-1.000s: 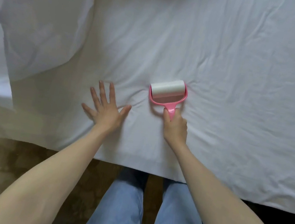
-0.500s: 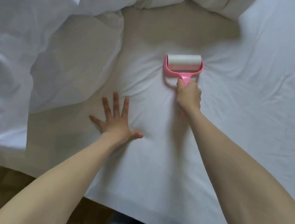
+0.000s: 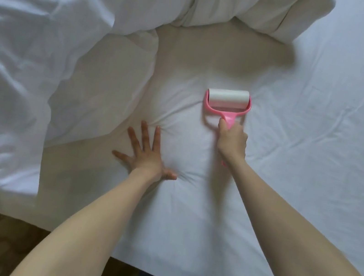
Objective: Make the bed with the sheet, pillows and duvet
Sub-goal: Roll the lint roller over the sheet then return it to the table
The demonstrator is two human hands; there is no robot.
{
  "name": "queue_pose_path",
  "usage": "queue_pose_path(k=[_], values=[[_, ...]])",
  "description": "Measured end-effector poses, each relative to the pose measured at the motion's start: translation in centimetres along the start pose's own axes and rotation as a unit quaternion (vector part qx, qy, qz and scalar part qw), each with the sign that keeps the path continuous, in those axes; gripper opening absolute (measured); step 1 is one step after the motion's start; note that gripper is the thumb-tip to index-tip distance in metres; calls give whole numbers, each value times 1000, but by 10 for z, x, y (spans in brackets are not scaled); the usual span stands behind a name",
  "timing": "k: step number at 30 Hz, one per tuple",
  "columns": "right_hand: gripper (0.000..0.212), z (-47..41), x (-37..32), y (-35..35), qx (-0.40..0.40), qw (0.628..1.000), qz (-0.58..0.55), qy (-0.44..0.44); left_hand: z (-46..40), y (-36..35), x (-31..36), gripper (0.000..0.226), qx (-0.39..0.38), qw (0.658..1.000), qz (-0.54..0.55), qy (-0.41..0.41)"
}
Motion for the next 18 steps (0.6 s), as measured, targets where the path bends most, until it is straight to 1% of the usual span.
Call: queue_pose_path(k=[3, 6, 8, 10, 12, 15, 18], values=[[42, 43, 39, 8, -2, 1000, -14, -6, 4, 2, 0, 142, 27, 1000, 11, -3], [40, 89, 82, 13, -5, 999, -27, -29, 10, 3, 2, 141, 61, 998, 13, -7], [40, 118, 109, 15, -7, 998, -27, -52, 14, 1, 3, 138, 71, 997, 23, -13], [41, 143, 132, 16, -9, 997, -22, -76, 17, -3, 2, 132, 83, 995, 56, -26], [40, 162, 146, 19, -11, 997, -26, -79, 19, -4, 0, 118, 100, 991, 83, -35], [37, 179, 156, 29, -2, 997, -51, -52, 29, -4, 1, 86, 131, 985, 104, -38], [36, 188, 160, 50, 27, 995, -92, -39, 51, 2, 10, 61, 213, 963, 162, -40]])
Point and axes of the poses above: each hand's wrist, its own z-axis away from the middle knuckle, its own y-axis out of the back of the hand, x = y × z, the point moved 8 cm from there along -z, towards the middle knuckle, and after that the axes turned 12 degrees about -z, right-handed, at the moved point
